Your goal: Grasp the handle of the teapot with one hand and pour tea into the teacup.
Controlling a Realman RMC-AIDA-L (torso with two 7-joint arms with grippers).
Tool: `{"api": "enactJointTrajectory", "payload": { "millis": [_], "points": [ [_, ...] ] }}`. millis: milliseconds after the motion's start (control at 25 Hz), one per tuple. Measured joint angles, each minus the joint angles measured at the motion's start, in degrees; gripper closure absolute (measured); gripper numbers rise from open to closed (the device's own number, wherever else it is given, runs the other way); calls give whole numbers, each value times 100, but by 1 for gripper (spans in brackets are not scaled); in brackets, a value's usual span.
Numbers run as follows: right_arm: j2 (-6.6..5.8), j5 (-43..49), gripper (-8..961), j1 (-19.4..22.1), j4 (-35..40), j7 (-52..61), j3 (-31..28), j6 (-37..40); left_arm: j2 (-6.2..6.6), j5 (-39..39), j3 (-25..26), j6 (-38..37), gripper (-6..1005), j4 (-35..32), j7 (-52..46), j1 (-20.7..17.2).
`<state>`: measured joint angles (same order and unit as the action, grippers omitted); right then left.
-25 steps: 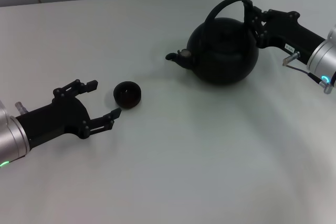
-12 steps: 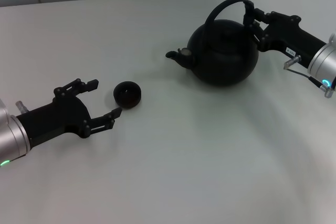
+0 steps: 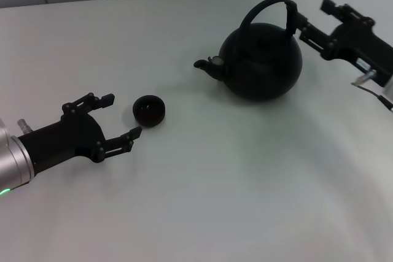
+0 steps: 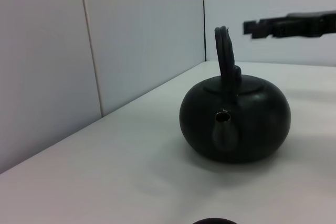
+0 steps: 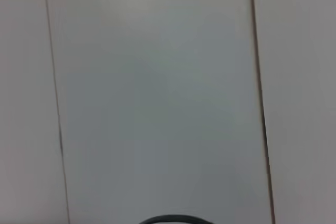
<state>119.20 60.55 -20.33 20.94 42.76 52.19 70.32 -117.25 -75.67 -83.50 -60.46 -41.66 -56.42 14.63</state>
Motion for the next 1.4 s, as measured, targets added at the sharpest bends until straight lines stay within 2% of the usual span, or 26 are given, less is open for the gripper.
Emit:
{"api": "enactJointTrajectory", "payload": {
  "millis": [120,200,240,280,320,360,400,440,520,600,680,1000,1400],
  "points": [
    [3,0,280,168,3,-5,-75,262,4,0,1,-9,143,-4,0,-10],
    [8,65,235,478,-127,-303,-141,891,10,0,42,-91,143,-13,1,-51],
    [8,65,213,478,-127,-303,-141,891,10,0,42,-91,143,-13,1,-51],
    [-7,310,191,657,-174,-545,-47,1418,12,0,102,-165,143,-25,15,-101],
    [-7,310,169,657,-174,-545,-47,1418,12,0,102,-165,143,-25,15,-101],
    [-19,621,146,731,-106,-570,-7,1694,11,0,129,-196,143,-34,28,-128],
    [-32,1408,124,786,153,-363,23,1985,-1,0,159,-243,143,-48,51,-181],
    [-32,1408,125,786,153,-363,23,1985,-1,0,159,-243,143,-48,51,-181],
    [-30,2173,126,717,476,216,22,1878,-15,0,165,-247,143,-53,58,-203],
    [-1,3093,127,480,908,1092,32,1378,-31,0,145,-246,143,-53,60,-223],
    [7,3290,128,346,1024,1308,59,1243,-32,0,136,-245,143,-53,60,-225],
    [6,3557,128,77,1252,1721,148,957,-47,-201,141,-247,143,-29,4,-245],
    [17,3598,127,-11,1270,1761,160,882,-61,-306,150,-219,142,-59,-62,-241]
  ]
}}
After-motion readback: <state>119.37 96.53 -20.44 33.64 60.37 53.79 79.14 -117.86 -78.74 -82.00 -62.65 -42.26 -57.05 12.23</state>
